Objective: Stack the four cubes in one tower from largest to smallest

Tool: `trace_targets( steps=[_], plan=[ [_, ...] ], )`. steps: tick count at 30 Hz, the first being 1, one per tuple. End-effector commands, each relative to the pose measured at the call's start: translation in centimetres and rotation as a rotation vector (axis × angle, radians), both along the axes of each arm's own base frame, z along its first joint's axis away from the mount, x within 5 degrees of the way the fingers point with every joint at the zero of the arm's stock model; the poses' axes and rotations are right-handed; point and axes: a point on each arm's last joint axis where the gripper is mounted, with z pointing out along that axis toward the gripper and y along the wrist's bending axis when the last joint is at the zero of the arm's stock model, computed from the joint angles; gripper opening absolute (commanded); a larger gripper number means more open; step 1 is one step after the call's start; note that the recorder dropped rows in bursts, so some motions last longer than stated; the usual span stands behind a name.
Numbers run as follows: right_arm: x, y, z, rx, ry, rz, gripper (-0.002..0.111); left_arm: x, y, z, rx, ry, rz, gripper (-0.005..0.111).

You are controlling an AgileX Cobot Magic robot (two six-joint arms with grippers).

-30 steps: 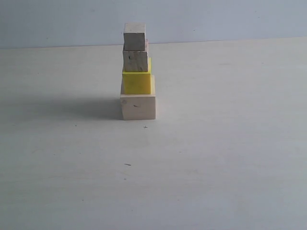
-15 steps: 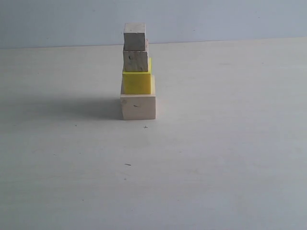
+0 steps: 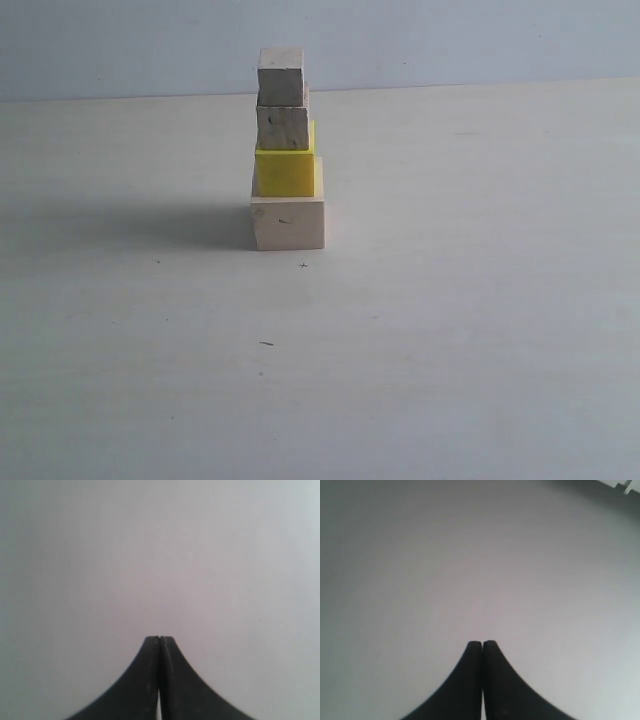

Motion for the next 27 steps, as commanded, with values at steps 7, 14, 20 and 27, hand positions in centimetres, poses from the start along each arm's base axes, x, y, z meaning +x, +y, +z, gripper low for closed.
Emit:
trace_targets(
  steps=[7,14,20,27],
  plan=[
    [-3.7,-1.7,-1.2,0.083,-0.053,-0.042,0.000,-1.5,-1.3,-0.9,0.023,0.027,0.016,0.000],
    [-5.2,-2.6,-1.8,0.156,-0.051,-0.021,0.000,-3.0,-2.4,-1.5,-0.011,0.019,0.017,0.000],
    [-5.9,-2.8,-1.7,0.194,-0.054,0.022,0.000,-4.4,-2.6,-1.7,-0.002,-0.033,0.015,0.000],
    [-5.1,-3.8,-2.1,0.385,0.096,0.112,0.000,-5.6,-2.9,-2.1,-0.055,-0.026,-0.122,0.000]
  ],
)
